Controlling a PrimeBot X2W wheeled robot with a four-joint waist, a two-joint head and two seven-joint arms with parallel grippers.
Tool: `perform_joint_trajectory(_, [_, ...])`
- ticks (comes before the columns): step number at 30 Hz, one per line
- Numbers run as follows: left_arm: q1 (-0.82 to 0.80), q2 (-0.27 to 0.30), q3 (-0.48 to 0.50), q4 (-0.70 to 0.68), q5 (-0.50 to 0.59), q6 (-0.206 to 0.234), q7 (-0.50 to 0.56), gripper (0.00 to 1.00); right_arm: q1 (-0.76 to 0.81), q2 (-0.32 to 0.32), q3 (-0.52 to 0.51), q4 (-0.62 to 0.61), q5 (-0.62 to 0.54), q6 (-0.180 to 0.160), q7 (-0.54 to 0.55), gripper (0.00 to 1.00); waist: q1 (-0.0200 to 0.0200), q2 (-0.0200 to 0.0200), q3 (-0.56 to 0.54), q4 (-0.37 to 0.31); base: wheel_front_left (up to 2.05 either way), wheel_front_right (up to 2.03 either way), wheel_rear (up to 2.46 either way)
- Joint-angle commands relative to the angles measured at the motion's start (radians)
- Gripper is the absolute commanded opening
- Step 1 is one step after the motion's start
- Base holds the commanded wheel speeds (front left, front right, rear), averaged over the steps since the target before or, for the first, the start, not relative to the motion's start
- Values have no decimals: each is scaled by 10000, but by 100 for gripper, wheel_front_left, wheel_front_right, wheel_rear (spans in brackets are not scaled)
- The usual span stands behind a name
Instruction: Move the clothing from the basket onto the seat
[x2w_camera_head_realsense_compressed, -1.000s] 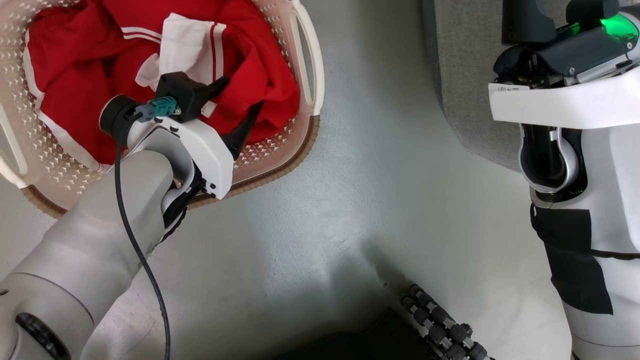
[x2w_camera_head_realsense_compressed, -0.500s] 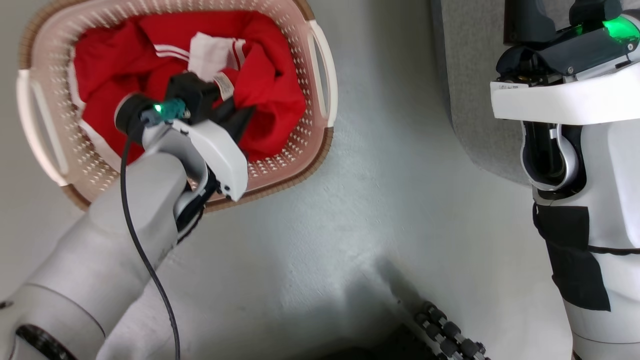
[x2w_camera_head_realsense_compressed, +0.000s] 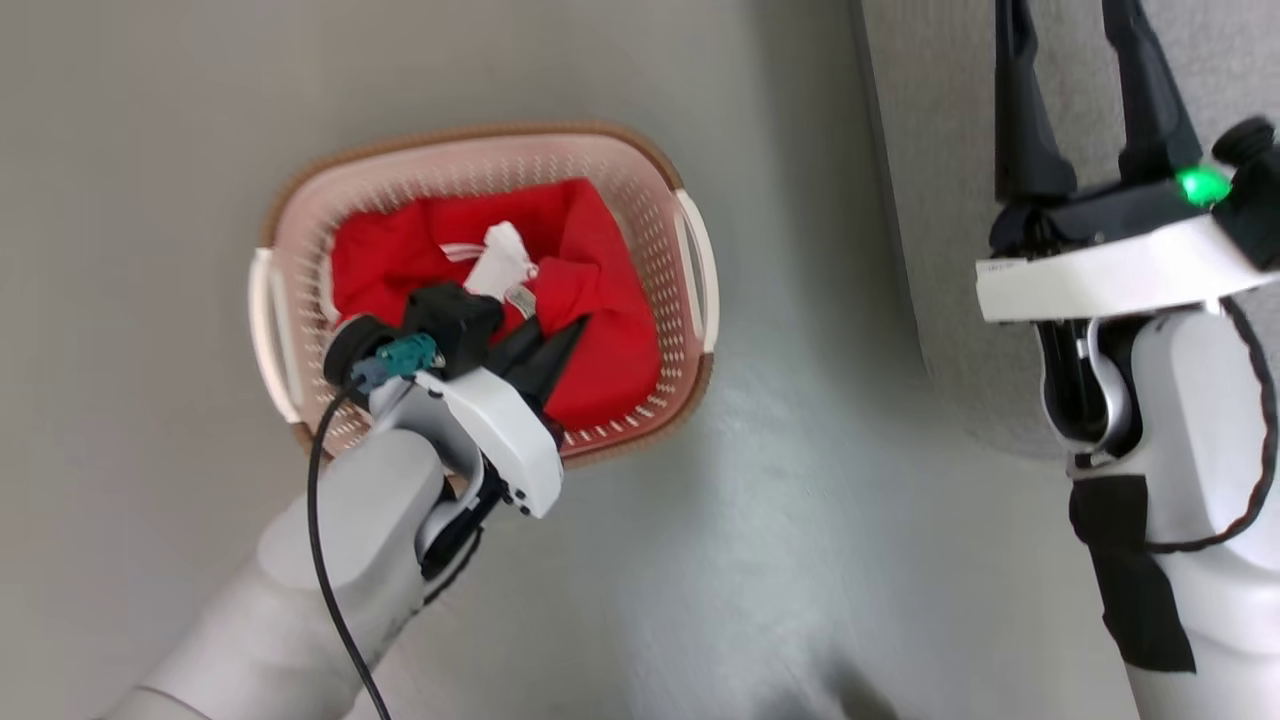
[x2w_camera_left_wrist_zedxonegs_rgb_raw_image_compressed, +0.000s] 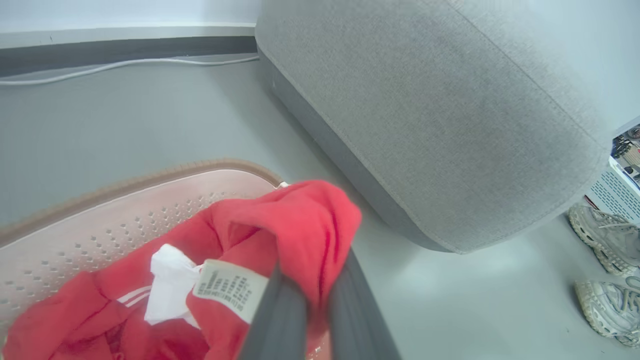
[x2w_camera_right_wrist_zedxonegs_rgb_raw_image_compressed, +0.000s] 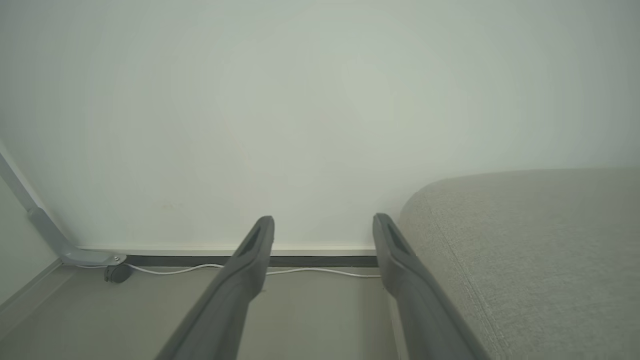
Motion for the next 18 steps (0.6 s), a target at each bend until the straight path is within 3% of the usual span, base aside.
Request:
perform_joint_trajectory(1, [317, 35, 388, -358, 152, -12, -61, 0, 498, 55, 8, -87, -177, 42, -59, 100, 0, 0, -1002, 598, 0, 0, 0])
perform_joint_trajectory(12, [1586, -136, 1580, -1852, 979, -12, -61, 0, 1979, 55, -714, 541, -688, 42, -59, 100, 0, 0, -3303, 1605, 0, 0, 0])
perform_joint_trajectory(18, [1655, 27, 1650, -2544, 1217, -12, -61, 0, 2634, 55, -909, 774, -706, 42, -59, 100, 0, 0, -4189, 1968, 0, 0, 0])
